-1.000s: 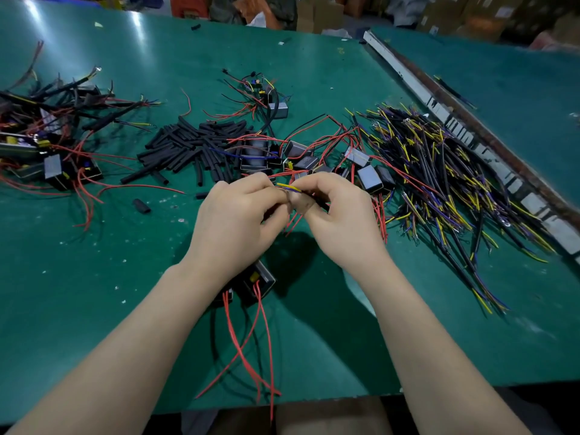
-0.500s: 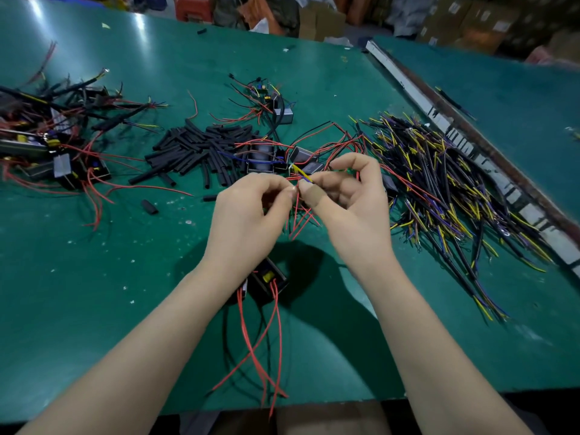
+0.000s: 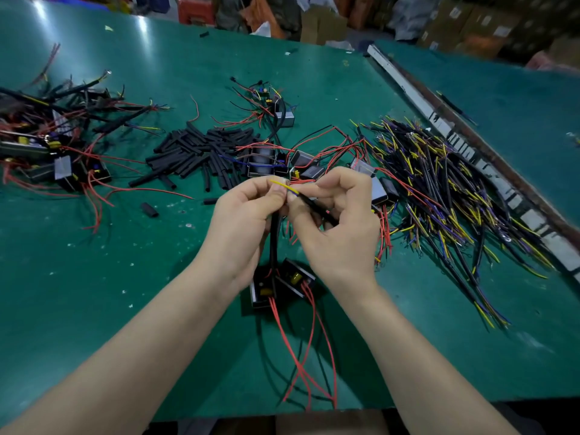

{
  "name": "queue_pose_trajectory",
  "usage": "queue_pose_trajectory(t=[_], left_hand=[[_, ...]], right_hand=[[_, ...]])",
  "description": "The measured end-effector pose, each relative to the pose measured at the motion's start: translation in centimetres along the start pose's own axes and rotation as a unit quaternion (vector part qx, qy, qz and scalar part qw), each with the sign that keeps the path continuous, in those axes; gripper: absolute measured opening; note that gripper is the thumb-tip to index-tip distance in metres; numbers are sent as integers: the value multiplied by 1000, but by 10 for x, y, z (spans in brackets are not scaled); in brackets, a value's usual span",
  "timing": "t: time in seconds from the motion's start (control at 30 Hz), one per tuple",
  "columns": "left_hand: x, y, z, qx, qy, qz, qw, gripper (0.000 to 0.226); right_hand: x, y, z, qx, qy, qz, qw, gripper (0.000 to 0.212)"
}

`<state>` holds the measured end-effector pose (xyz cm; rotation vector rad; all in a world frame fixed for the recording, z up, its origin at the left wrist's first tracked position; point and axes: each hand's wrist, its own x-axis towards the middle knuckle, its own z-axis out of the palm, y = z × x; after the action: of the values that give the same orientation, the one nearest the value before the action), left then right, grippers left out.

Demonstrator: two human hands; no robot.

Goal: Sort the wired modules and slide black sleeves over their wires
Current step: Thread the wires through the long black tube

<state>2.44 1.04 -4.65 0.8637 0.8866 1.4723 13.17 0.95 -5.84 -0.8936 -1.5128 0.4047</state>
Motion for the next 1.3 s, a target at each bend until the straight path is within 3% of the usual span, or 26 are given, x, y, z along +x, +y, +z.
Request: queue_pose_trajectory(t=[0.2,0.3,0.4,0.57,0.7,0.83,0.93,1.13,1.3], left_hand=[[-1,8,2,-103,-58,-55,991,17],[-2,10,2,-113,-72,-62,989,1],[-2,9,-1,-111,-94,-54,988,5],[-4,10,-3,-4,-111,66,992,6],[-5,11,-7,151,-98,161,970,5],[-3,10,-8,228,-79,191,952,5],[-2,9,-8,201,-76,168,962,10],[1,9,-6,123,-76,92,985,15],[2,12,-4,110,-57,45,991,22]], right_hand=[[2,-2,-4,9,-10,2,1000,46],[10,-7,-10,117,-35,92,988,41],[18,-12,-15,251,-59,185,948,40],[23,-14,-17,310,-65,291,902,39],[25,-11,-17,297,-81,348,885,37],[26,-8,-18,289,-93,344,888,29],[27,-8,-20,293,-108,332,890,22],[28,-10,-23,279,-114,323,897,32],[22,-14,-21,249,-129,213,936,33]])
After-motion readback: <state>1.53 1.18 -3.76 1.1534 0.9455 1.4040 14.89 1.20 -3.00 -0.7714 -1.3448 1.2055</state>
